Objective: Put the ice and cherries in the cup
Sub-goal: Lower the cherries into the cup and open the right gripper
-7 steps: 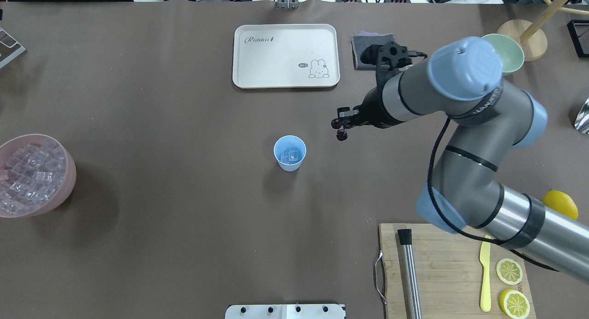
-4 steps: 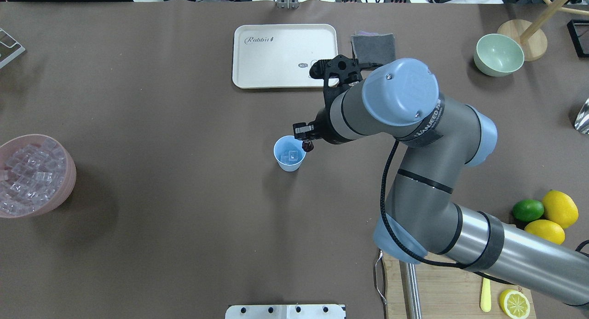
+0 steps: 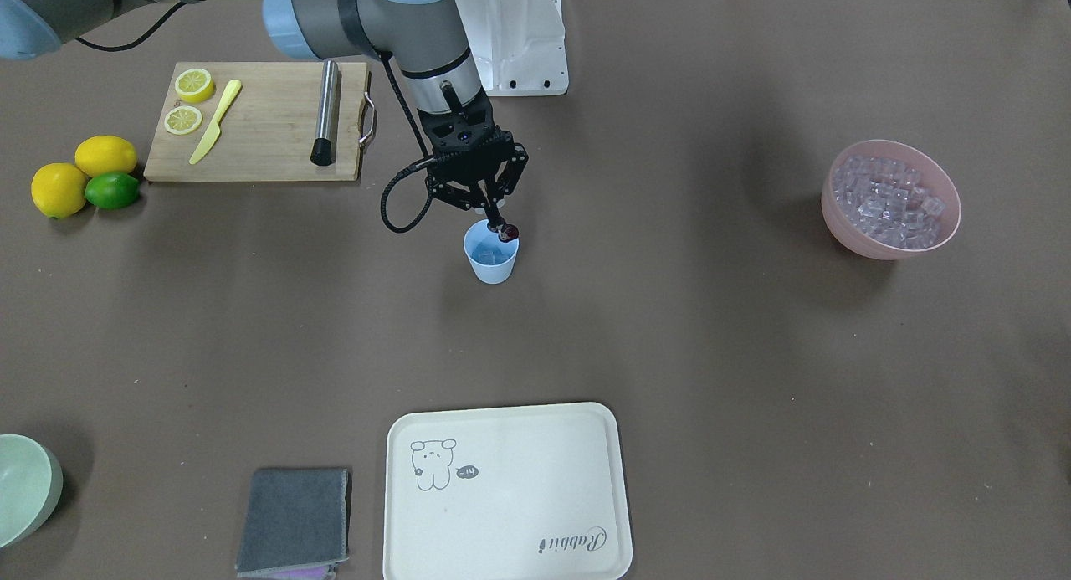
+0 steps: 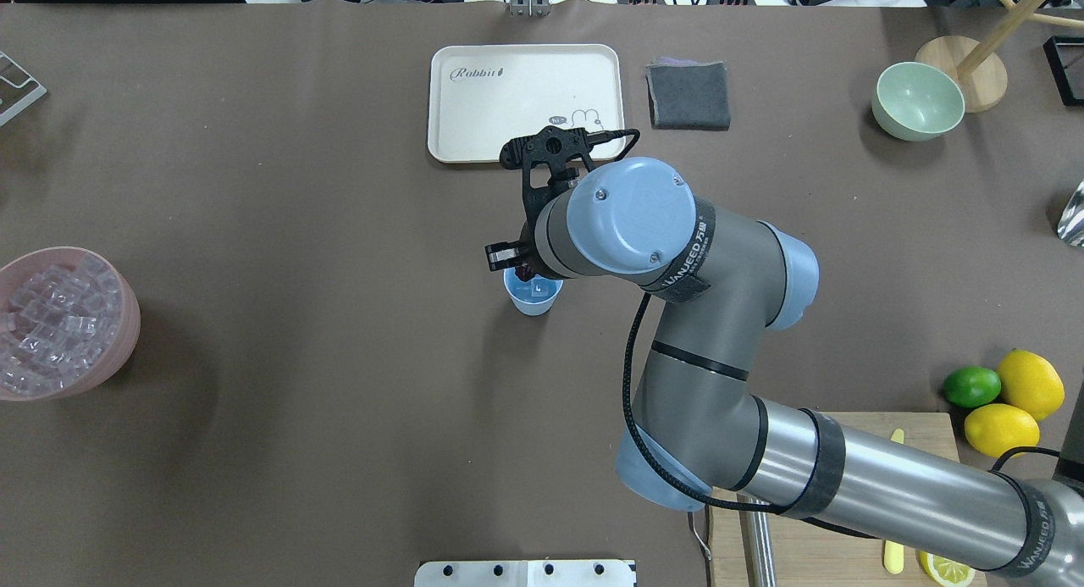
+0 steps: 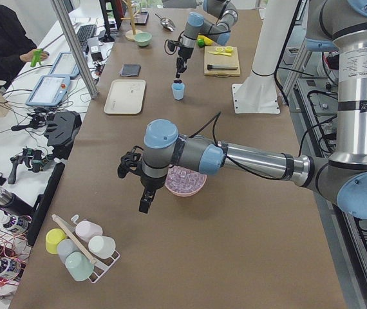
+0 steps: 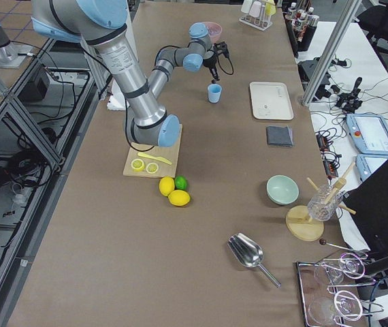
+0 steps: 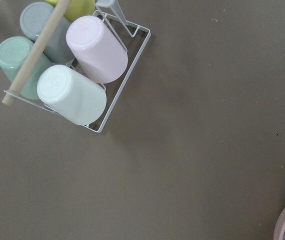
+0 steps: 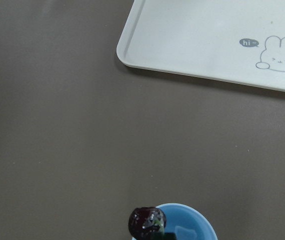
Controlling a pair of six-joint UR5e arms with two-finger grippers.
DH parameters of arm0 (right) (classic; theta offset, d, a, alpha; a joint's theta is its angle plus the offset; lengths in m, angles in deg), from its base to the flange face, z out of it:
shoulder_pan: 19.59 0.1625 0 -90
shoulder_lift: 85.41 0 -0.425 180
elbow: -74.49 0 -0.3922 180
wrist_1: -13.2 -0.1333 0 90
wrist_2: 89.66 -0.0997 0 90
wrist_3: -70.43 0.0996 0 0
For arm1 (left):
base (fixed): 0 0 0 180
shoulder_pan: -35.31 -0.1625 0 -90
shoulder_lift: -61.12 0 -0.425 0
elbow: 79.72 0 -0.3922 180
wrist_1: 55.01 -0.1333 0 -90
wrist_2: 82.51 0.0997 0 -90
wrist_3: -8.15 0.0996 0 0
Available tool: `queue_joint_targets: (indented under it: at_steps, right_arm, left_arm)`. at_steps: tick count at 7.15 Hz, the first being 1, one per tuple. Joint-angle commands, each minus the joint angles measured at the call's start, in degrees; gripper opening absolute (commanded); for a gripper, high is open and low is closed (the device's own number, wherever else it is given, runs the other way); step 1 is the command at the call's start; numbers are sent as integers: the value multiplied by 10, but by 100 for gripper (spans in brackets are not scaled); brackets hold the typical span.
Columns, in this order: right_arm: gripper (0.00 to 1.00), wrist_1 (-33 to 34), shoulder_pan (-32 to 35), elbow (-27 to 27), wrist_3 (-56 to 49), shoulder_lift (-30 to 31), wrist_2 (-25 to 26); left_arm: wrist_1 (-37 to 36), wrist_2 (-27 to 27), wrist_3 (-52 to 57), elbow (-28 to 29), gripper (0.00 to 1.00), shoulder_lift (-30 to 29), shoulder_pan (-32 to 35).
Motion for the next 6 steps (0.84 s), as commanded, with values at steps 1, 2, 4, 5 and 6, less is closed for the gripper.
queue_joint_targets:
  at_steps: [1, 2, 4, 5, 6]
  right_arm:
    - [0, -3, 2, -17, -14, -4, 10]
    - [0, -4, 2, -17, -14, 0, 9]
    - [93, -4, 0, -17, -14, 11, 7]
    - [100, -5, -4, -10, -5, 20, 7]
    - [100, 3, -4, 4, -5, 25, 4]
  left_arm:
    - [0, 0, 0, 18, 98, -7, 0]
    - [-1, 1, 0, 19, 98, -9, -1]
    - [-1, 1, -2, 31, 98, -24, -1]
    - [-1, 2, -2, 36, 98, -30, -1]
    - [0, 2, -2, 36, 98, -31, -1]
